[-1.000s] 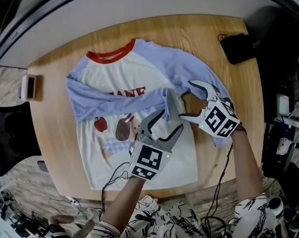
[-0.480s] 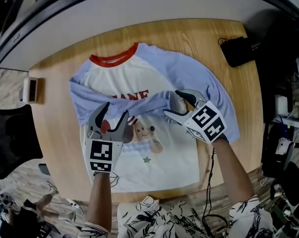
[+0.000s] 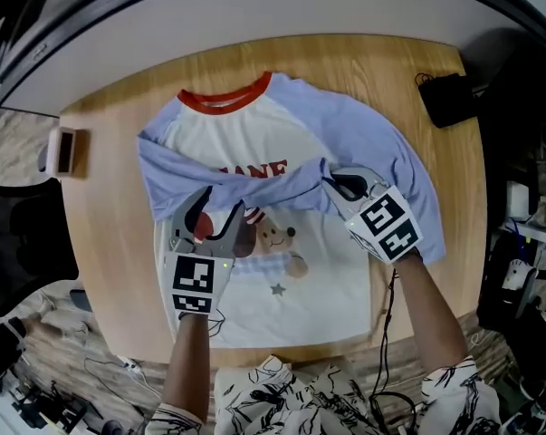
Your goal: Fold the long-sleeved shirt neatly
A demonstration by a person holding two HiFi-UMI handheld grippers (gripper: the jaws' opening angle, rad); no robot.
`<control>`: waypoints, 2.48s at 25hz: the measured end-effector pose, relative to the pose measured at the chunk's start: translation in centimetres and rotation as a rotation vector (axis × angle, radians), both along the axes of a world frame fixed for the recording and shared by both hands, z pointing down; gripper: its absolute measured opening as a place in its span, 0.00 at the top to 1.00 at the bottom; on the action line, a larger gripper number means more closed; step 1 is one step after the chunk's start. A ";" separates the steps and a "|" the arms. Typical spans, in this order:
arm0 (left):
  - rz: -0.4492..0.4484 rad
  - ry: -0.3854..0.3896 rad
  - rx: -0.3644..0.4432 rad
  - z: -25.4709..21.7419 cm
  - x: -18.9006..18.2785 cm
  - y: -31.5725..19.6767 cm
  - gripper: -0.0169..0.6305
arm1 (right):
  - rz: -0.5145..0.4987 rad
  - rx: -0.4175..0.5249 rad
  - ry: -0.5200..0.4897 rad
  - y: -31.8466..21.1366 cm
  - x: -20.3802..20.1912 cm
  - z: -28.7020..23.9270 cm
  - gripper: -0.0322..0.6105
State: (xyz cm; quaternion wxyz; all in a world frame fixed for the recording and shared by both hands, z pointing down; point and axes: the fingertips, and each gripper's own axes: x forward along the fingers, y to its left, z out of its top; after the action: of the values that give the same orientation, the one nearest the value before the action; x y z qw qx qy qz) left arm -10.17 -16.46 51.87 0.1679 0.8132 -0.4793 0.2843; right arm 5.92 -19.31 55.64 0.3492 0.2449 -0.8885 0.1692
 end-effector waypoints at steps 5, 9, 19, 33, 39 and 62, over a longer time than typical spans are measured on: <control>-0.032 0.035 -0.016 -0.6 -2.2 0.9 0.60 | -0.526 0.729 -0.086 3.2 -0.6 -9.4 0.92; -0.037 0.045 -0.034 0.0 -3.3 1.3 0.60 | -0.996 0.931 0.142 9.5 1.0 -5.5 0.92; 0.000 0.076 -0.100 2.2 -1.5 2.0 0.59 | -1.260 0.785 0.287 14.5 4.5 3.6 0.64; 0.041 0.083 -0.093 2.0 1.2 2.3 0.60 | -0.451 -0.075 0.011 7.3 2.6 3.2 0.74; 0.061 0.085 -0.092 2.2 1.8 2.6 0.60 | -0.426 -0.227 0.080 8.1 3.2 4.9 0.91; -0.106 0.138 -0.270 6.6 -0.2 3.6 0.59 | -0.256 -0.034 0.050 5.5 4.6 3.4 0.84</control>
State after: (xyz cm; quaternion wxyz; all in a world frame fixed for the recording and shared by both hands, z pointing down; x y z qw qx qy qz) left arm -10.33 -12.91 58.49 0.3232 0.7743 -0.4664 0.2802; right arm 10.48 -13.85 59.03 0.3939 0.1277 -0.9006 0.1323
